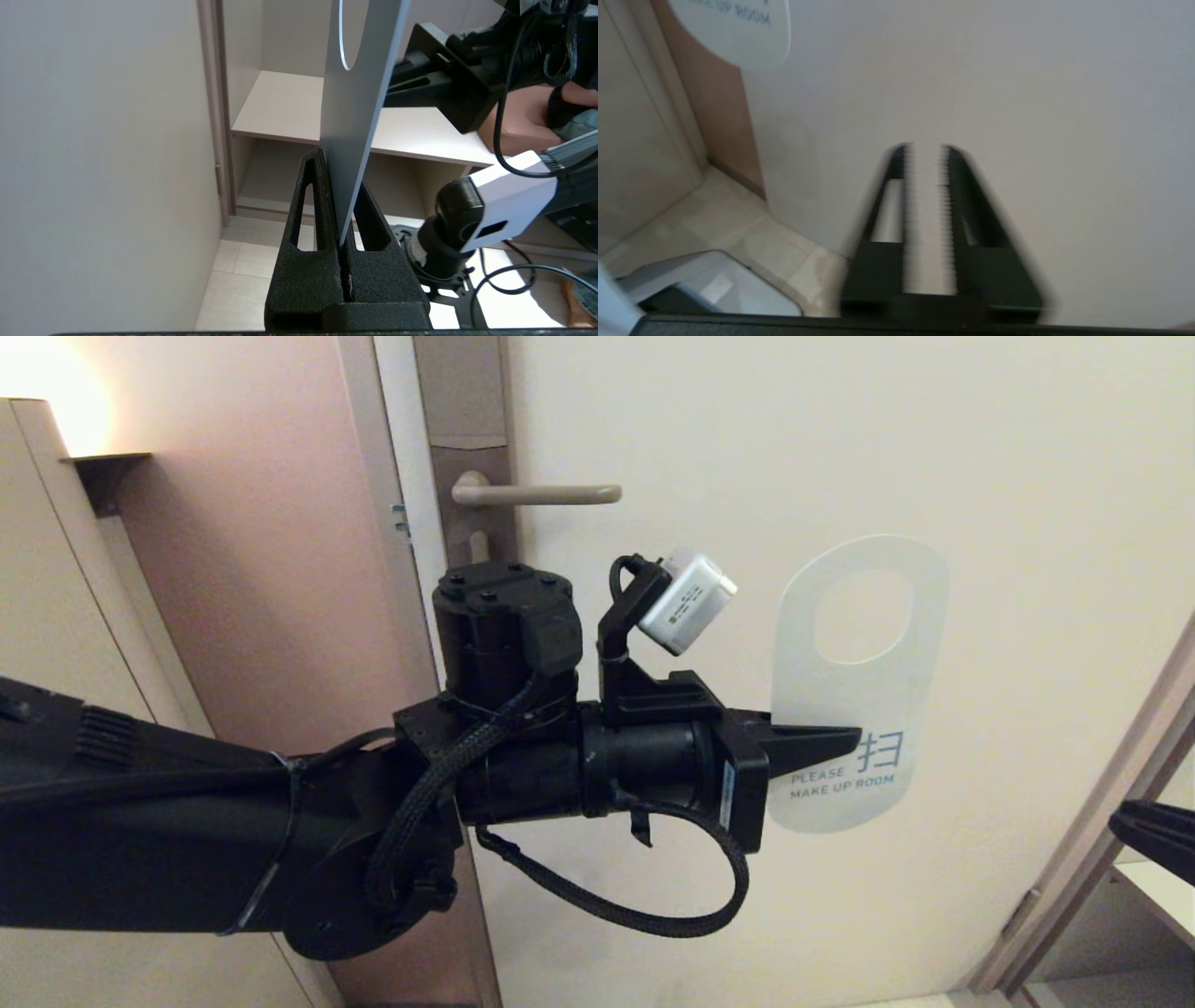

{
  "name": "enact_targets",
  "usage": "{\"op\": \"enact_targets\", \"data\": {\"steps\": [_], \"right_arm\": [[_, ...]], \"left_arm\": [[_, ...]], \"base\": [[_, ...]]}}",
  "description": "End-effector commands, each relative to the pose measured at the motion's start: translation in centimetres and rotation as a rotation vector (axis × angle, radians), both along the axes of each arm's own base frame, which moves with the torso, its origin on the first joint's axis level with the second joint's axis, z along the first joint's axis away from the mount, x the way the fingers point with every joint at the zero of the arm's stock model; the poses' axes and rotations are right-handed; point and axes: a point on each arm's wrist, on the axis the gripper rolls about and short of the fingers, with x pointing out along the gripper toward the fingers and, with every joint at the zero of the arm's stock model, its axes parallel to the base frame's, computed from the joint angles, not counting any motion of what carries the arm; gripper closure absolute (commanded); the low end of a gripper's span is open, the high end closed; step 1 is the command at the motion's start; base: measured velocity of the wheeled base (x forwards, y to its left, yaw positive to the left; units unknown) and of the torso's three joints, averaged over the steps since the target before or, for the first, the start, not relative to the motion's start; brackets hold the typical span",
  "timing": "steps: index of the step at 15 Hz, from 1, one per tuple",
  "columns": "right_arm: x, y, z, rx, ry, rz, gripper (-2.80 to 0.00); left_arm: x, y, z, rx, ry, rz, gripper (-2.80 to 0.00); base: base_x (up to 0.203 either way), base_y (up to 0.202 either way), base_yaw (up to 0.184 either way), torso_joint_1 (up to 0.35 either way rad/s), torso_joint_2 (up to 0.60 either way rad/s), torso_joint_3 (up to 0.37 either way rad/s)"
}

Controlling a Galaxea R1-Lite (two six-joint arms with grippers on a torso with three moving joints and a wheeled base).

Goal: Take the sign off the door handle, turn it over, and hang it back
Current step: Hand it to the other hand

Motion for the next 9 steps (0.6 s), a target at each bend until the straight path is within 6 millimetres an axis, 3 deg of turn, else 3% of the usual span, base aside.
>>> {"op": "enact_targets", "data": {"steps": [1, 9], "right_arm": [[1.39, 0.04, -0.37, -0.006, 0.034, 0.006, -2.8], [1.57, 0.07, -1.25, -0.09, 0.028, 0.032, -2.8]], "left_arm": [[0.51, 0.09, -0.26, 0.002, 0.003, 0.009, 0.0], [0.78, 0.32, -0.17, -0.018, -0.011, -0.005, 0.0]], "base": [[0.0, 0.0, 0.0, 0.0, 0.0, 0.0], [0.0, 0.0, 0.0, 0.0, 0.0, 0.0]]}}
